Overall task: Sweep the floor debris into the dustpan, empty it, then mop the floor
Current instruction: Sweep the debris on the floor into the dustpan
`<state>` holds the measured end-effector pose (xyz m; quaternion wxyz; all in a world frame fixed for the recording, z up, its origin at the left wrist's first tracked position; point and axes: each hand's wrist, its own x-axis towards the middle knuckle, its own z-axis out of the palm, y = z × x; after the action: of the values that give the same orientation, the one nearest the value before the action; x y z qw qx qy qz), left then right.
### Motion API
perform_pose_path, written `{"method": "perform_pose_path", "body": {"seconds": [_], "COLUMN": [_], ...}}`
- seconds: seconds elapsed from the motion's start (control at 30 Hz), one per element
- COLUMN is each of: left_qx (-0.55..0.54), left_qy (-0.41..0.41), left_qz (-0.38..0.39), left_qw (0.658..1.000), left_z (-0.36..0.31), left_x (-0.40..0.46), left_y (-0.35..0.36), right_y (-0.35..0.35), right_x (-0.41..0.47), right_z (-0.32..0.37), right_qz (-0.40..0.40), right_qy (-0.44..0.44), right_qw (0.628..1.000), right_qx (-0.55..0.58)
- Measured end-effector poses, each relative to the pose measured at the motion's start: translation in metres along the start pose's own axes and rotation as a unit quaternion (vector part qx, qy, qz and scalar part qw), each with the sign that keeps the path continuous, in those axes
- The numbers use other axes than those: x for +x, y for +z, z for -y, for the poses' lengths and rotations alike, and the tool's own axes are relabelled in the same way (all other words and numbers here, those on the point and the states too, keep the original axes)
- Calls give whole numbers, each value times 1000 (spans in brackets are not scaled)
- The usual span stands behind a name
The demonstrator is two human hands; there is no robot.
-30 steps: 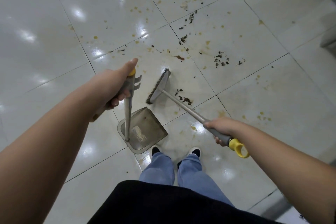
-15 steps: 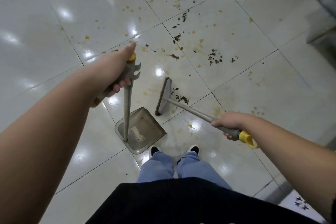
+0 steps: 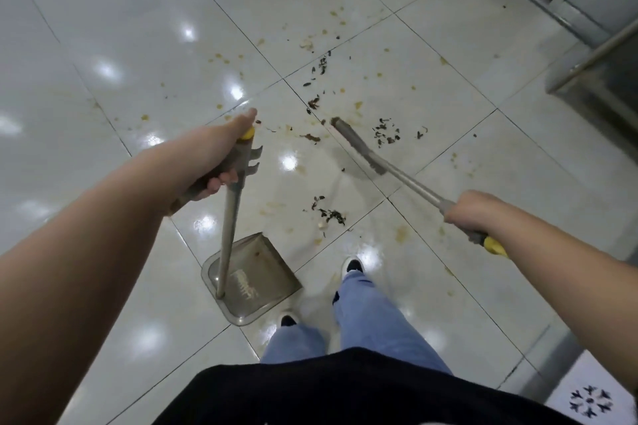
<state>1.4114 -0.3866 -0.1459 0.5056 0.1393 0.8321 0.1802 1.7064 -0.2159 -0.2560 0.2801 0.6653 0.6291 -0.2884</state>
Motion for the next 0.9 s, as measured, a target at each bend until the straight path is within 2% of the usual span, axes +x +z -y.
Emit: {"method": "perform_pose_path", "body": {"seconds": [0.13,0.27,0.37,0.43,0.5,0.6,0.67,0.77,0.9], "left_qx": [-35,-27,-26,-27,-30,-28,-30,-37,-35], "left_qy": [-23,-44,-51,-55,-59,-62,-57,-46,-39], "left_qz": [-43,-63,-63,-55,-53,-59,-57,-56,-60], "left_qw": [998,997,996,997,996,996,996,997,997], "left_z": [-11,-32,-52,-62,-69,-70,-65,-52,-29], "left_x": [9,22,30,34,35,34,30,23,11], "left_y": [9,25,32,37,41,45,46,46,40], "right_y": [-11,-11,2,14,26,44,57,72,87], "right_x": [62,108,123,131,133,133,129,113,67], "right_z": [14,24,30,27,19,9,11,16,12], "right_qz": [114,141,146,190,247,247,231,222,251], "right_qy": [21,6,-24,-4,73,111,103,86,74], "right_qw": [992,990,989,978,935,892,901,934,952], "right_qx": [47,-26,-14,91,244,361,353,266,157]}}
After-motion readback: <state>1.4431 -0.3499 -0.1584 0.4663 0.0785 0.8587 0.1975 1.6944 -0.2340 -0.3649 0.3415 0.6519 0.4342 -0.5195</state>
